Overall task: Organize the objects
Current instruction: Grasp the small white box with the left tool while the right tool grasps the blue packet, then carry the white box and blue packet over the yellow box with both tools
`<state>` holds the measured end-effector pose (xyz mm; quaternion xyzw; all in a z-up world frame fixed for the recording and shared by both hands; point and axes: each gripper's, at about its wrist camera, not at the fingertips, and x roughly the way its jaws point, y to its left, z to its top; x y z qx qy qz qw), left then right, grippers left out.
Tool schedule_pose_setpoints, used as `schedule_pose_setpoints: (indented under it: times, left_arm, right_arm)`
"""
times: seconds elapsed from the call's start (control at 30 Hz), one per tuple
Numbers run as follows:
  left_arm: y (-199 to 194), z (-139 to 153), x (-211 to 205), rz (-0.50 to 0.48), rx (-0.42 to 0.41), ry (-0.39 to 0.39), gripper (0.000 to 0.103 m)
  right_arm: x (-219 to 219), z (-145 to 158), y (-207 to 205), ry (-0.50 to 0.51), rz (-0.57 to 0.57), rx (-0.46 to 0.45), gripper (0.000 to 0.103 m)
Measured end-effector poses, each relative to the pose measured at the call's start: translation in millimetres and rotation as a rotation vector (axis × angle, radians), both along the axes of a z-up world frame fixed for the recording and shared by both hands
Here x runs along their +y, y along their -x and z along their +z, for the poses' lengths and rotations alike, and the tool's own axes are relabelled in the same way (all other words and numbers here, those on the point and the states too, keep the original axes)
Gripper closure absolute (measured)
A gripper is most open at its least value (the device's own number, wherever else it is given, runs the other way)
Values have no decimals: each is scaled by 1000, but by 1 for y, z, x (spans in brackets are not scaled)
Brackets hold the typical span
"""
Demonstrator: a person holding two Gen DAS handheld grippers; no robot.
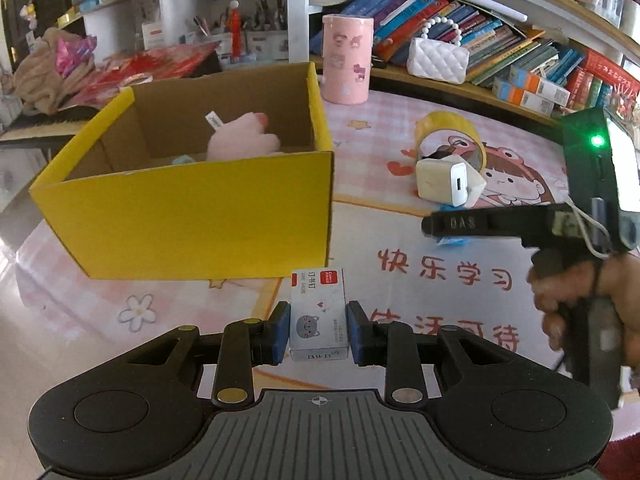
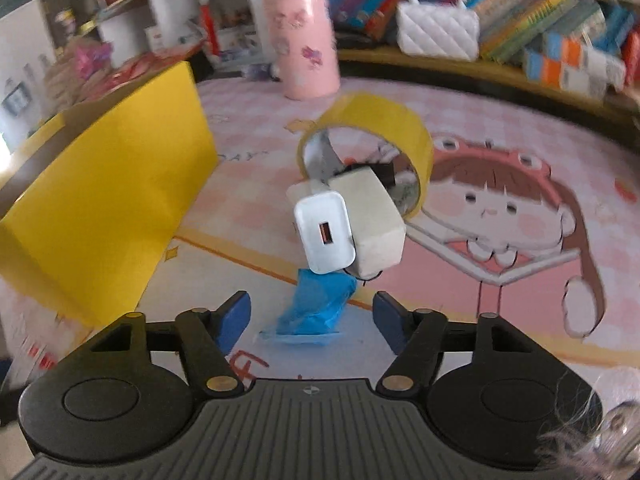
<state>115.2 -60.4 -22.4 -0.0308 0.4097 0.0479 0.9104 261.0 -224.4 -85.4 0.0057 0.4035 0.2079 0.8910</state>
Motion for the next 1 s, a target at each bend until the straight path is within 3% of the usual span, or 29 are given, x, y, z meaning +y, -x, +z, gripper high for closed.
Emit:
schedule_pose_setpoints:
  times: [0.07, 0.1, 0.13, 0.3, 0.47, 0.77, 1.0]
  left_arm:
    - [5, 1, 4, -2, -8, 2, 75]
    - [6, 2, 7, -1, -11, 6, 75]
    - [8, 2, 9, -1, -13, 9, 75]
    - [14, 3, 20, -8, -28, 31, 75]
    - [21, 3, 34, -13, -50, 72, 75]
    - [42, 8, 62, -35, -104, 115, 75]
    - [71, 11, 95, -29, -118, 132, 75]
  right_arm:
    - [1, 1, 1, -3, -15, -12, 57]
    - [2, 1, 2, -6, -14, -10, 72]
    - [2, 2, 4, -1, -18, -11, 75]
    - [1, 8, 23, 38, -35, -2, 76]
    - [-5, 35, 55, -43, -87, 57, 76]
    - [39, 64, 130, 27, 45, -43, 76]
    - [73, 70, 164, 48, 70, -74, 76]
